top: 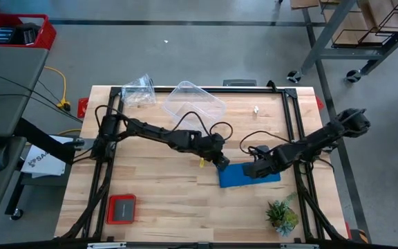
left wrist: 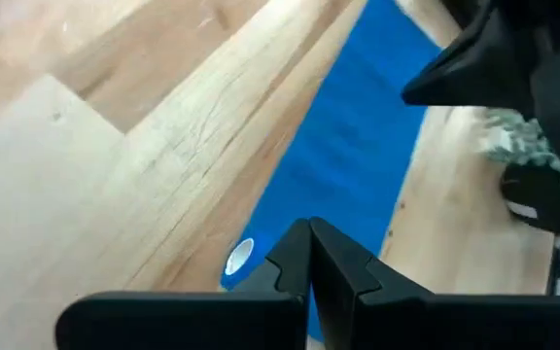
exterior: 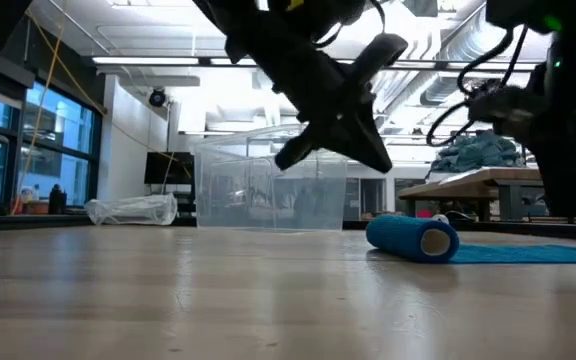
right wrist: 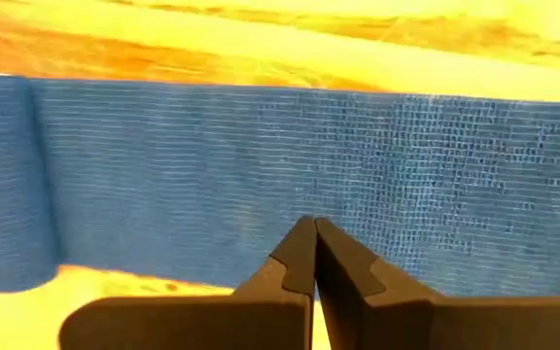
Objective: Roll bandage
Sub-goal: Roll the blue bandage
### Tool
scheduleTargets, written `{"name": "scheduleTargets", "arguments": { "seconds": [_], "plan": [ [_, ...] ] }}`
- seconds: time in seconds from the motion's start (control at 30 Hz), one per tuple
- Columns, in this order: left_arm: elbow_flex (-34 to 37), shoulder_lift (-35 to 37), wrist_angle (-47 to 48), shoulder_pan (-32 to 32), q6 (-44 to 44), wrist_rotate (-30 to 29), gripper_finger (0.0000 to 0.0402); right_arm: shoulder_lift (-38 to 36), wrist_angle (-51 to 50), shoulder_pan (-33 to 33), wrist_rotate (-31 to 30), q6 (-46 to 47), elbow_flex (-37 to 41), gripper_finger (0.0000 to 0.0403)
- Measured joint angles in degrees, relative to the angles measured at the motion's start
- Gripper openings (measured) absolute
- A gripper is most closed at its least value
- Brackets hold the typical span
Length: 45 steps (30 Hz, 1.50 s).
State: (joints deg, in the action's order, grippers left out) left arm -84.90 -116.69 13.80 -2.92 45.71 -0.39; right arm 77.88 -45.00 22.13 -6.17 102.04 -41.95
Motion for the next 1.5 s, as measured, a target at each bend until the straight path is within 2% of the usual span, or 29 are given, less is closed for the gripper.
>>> {"name": "scheduleTargets", "arguments": {
  "seconds": [0.1, 0.27, 0.33, 0.5, 0.63, 0.7, 0.8, 0.9, 1.03, 1.13, 1.2, 1.33, 1.5],
  "plan": [
    [-0.2, 1.5, 4.4, -0.2, -4.6, 0.0, 0.0000, -2.7, -3.8, 0.1, 0.0, 0.0, 0.0, 0.0000],
    [0.6, 1.8, 18.8, -1.2, -7.4, -3.0, 0.0000, -5.5, -13.6, 1.4, 1.5, 2.3, 0.0, 0.0000],
    [2.8, 2.8, 17.4, -1.7, -7.5, -2.4, 0.0000, -6.0, -15.6, 2.0, 2.3, 2.5, 0.0, 0.0000],
    [8.4, 4.8, 7.1, -3.4, -8.1, 2.5, 0.0000, -6.0, -14.1, 2.8, 2.7, 1.8, 0.0, 0.0000],
    [6.9, 5.0, 4.9, -5.3, -19.6, 2.6, 0.0000, -6.0, -13.1, 2.8, 2.7, 1.0, 0.0, 0.0000],
    [5.3, 5.0, 5.9, -5.9, -22.0, 2.9, 0.0000, -6.0, -13.2, 2.8, 2.8, 0.9, 0.0, 0.0000],
    [2.8, 5.0, 5.6, -5.6, -16.7, 2.9, 0.0003, -6.0, -13.2, 2.8, 3.2, 0.9, 0.0, 0.0000],
    [0.5, 4.9, 4.4, -4.8, -9.0, 4.3, 0.0023, -6.0, -13.2, 2.8, 3.3, 0.4, 0.0, 0.0000],
    [0.0, 4.0, 0.9, -3.9, -0.7, 5.5, 0.0076, -6.0, -13.4, 2.8, 3.3, -0.2, 0.0, 0.0000],
    [0.1, 2.3, 2.5, -3.0, 12.3, 6.4, 0.0118, -6.0, -13.4, 2.8, 3.3, -0.5, 0.0, 0.0000],
    [0.2, 1.2, 3.0, -2.3, 17.9, 8.8, 0.0144, -6.0, -13.3, 2.8, 3.2, -0.6, 0.0, 0.0000],
    [0.2, 0.2, 2.9, -1.9, 23.8, 11.7, 0.0184, -5.9, -12.9, 2.8, 3.1, -2.0, 0.0, 0.0000],
    [0.2, -2.0, 2.4, -2.0, 29.2, 11.6, 0.0217, -6.0, -12.8, 2.8, 2.5, -2.0, 0.0, 0.0000]
  ]
}}
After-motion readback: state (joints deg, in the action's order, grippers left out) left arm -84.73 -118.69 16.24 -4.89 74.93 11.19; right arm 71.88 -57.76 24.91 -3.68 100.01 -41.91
